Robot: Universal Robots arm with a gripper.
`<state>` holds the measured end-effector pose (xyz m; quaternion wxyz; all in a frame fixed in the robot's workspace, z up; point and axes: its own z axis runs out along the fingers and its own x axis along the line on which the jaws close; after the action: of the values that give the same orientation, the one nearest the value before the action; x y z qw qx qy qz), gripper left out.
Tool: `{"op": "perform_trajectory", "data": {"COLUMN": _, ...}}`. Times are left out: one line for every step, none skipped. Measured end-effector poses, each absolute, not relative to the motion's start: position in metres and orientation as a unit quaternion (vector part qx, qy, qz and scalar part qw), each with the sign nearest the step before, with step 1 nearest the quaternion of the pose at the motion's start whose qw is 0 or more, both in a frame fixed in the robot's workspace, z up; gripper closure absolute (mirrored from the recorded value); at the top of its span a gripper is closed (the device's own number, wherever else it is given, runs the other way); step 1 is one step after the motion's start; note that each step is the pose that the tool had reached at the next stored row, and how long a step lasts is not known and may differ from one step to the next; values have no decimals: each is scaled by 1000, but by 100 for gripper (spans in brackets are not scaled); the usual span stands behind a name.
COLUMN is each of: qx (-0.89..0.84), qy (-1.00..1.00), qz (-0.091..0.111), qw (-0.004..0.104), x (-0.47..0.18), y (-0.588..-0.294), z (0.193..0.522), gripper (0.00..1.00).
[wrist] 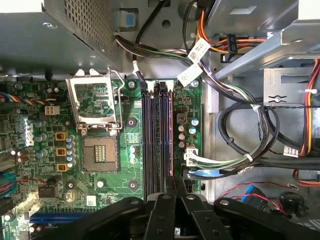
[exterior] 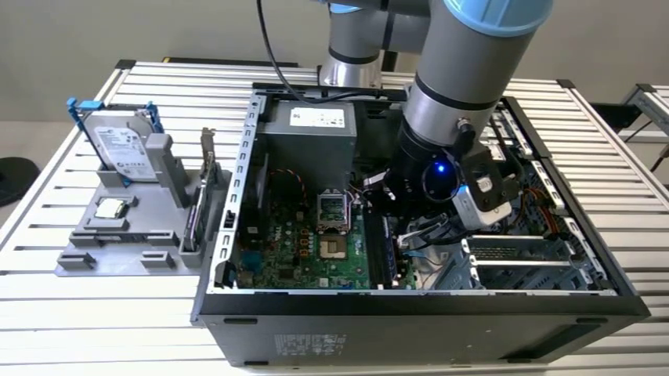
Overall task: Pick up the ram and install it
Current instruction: 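Press down the ram until it locks into place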
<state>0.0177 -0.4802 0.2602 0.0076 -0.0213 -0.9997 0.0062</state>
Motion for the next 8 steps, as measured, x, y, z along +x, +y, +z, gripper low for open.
{"op": "perform_trajectory", "data": {"qx": -19, "qy": -1000, "qz": 6, "qw": 8, "x": 18, "y": -480, "z": 260, "gripper": 100}}
{"op": "perform_trajectory", "data": {"qx": -16, "qy": -1000, "qz": 6, "qw": 8, "x": 18, "y": -480, "z": 260, "gripper": 100}}
{"op": "perform_trajectory", "data": {"qx": -16, "qy": -1000, "qz": 6, "qw": 8, "x": 18, "y": -480, "z": 260, "gripper": 100}}
{"op": "perform_trajectory", "data": {"qx": -16, "qy": -1000, "qz": 6, "qw": 8, "x": 18, "y": -480, "z": 260, "gripper": 100}}
{"op": "perform_trajectory", "data": {"qx": -16, "qy": -1000, "qz": 6, "qw": 8, "x": 18, "y": -480, "z": 260, "gripper": 100}}
{"op": "perform_trajectory", "data": {"qx": -16, "qy": -1000, "qz": 6, "qw": 8, "x": 18, "y": -480, "z": 260, "gripper": 100}}
{"op": "perform_trajectory", "data": {"qx": -16, "qy": -1000, "qz": 6, "qw": 8, "x": 18, "y": -480, "z": 260, "gripper": 100}}
{"op": "perform_trajectory", "data": {"qx": -16, "qy": -1000, "qz": 6, "qw": 8, "x": 18, "y": -480, "z": 260, "gripper": 100}}
